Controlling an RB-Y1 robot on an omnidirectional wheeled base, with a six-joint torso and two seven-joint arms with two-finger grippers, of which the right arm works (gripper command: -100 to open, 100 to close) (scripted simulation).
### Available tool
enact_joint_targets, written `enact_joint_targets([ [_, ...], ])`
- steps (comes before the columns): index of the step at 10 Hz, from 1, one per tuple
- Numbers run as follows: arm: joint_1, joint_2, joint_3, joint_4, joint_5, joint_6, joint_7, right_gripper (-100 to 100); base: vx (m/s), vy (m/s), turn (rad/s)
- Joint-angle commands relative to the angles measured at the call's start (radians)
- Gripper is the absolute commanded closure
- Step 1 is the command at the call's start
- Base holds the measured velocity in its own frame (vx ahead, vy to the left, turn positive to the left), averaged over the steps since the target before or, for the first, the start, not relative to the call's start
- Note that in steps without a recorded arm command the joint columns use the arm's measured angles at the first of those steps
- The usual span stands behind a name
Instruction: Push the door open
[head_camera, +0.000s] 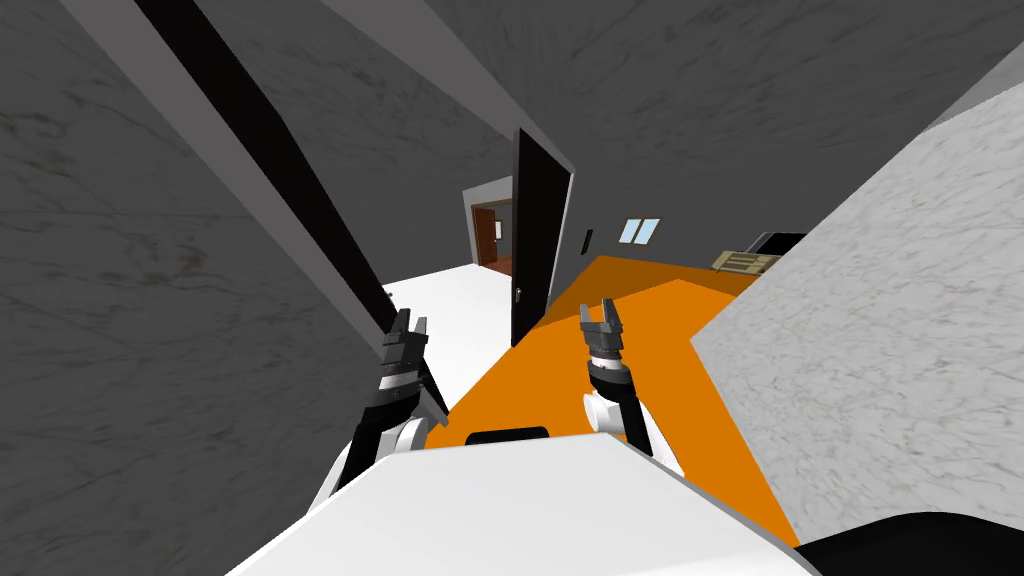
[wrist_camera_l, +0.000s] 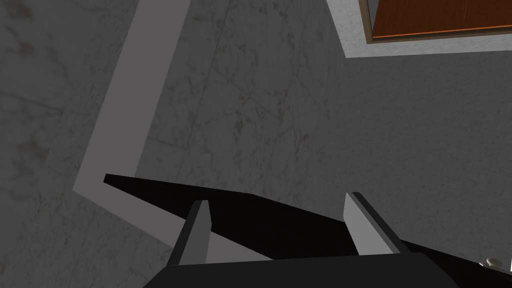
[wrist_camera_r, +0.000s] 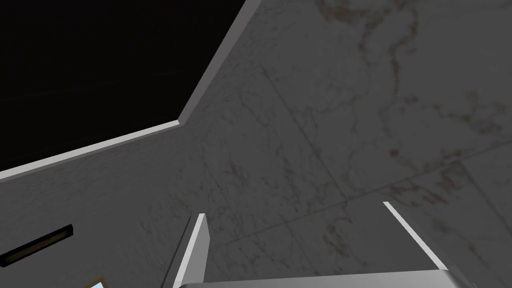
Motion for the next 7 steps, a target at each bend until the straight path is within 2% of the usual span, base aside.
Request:
enact_joint_targets([
  [1,-0.015,-0.007,0.013,0.045,0.001,-0.002,0.002,-100,0.120,-0.073,0.083],
  [7,-0.062,-0.022,0.045,0.174,0.003,-0.014,0.010,-100,0.099,-0.065,0.062],
])
